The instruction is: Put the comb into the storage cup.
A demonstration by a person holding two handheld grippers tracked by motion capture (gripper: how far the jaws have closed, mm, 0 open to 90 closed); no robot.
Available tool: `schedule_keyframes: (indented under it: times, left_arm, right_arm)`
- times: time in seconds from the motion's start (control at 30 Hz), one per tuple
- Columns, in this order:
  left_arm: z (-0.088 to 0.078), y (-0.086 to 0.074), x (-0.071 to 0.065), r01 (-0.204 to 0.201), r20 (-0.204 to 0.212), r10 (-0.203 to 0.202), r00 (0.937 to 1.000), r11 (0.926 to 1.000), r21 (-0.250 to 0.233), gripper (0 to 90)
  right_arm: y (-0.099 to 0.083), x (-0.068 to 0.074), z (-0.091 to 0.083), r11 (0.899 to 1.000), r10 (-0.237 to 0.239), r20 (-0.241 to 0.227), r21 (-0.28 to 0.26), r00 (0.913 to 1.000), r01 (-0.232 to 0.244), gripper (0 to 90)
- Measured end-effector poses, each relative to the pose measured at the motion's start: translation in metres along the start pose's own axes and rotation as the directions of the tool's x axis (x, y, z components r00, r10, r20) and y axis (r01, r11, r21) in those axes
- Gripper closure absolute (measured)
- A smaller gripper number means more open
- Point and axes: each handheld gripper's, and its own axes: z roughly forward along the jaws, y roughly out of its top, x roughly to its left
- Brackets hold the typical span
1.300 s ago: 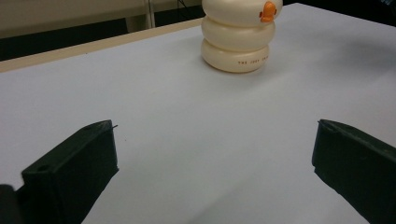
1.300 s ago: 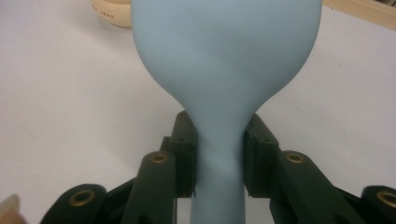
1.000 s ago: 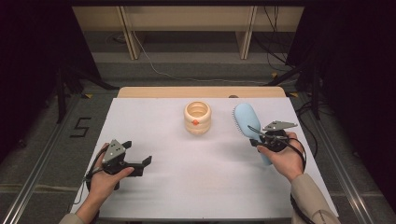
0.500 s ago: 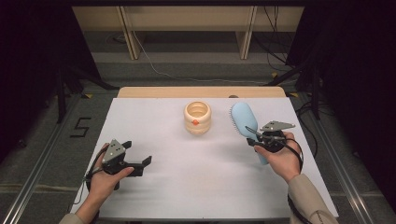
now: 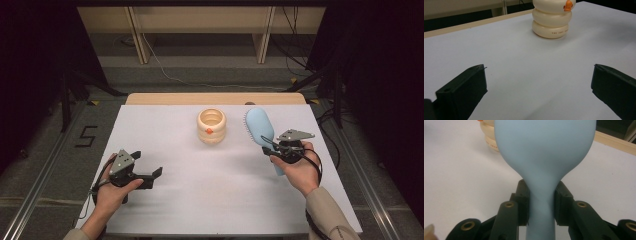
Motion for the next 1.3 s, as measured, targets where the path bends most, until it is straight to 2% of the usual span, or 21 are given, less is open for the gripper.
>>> schedule_keyframes:
  times: [1.3]
  left_arm:
    - [0.0, 0.0, 0.0, 0.002, 0.0, -0.002, 1.0, 1.0, -0.003, 0.0]
  right_arm:
    - [0.007, 0.02, 0.005, 0.999, -0.034, -0.043, -0.044, 0.9985, 0.032, 70.2]
